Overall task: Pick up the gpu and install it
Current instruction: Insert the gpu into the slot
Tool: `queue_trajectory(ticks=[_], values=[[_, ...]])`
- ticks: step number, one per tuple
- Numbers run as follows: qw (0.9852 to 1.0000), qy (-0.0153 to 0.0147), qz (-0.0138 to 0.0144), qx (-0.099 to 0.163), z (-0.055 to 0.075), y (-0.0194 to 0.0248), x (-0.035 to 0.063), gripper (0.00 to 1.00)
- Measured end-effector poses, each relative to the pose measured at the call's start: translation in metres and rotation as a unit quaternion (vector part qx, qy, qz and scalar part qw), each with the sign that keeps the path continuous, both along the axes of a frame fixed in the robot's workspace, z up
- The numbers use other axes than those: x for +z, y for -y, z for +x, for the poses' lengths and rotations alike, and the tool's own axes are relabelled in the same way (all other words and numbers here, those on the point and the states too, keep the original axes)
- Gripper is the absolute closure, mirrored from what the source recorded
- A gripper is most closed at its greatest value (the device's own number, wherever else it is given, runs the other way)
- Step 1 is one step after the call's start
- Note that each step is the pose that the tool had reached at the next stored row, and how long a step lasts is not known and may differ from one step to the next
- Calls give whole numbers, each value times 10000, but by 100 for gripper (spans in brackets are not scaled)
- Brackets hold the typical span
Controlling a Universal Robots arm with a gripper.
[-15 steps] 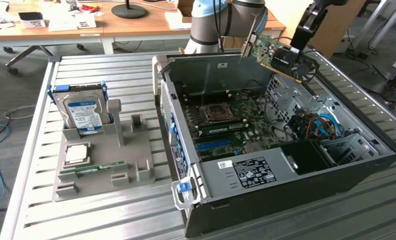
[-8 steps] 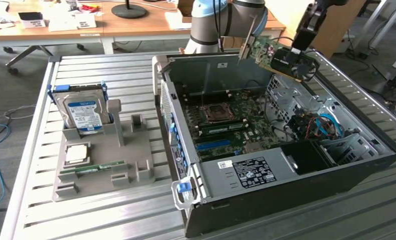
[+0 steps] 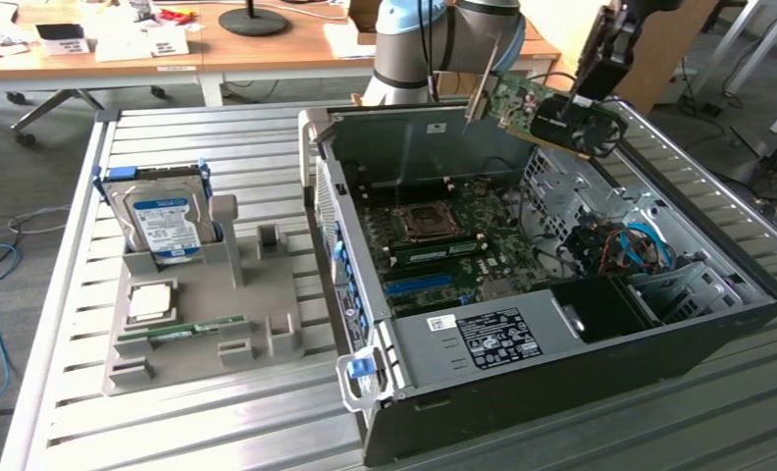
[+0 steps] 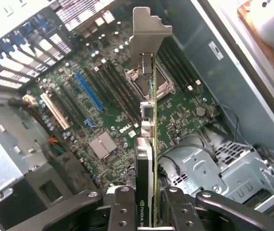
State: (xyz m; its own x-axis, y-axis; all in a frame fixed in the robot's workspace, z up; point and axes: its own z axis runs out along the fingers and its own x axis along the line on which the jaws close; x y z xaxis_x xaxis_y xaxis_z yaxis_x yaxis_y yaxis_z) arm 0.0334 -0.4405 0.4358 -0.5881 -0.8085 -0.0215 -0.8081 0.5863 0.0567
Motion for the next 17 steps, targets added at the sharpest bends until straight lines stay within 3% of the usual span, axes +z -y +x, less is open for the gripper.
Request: queue_trajectory(ticks=[9,17], values=[[9984,0,-4,562,0,-2,-2,73],[9941,0,-7,1081,0,-2,-3,73]])
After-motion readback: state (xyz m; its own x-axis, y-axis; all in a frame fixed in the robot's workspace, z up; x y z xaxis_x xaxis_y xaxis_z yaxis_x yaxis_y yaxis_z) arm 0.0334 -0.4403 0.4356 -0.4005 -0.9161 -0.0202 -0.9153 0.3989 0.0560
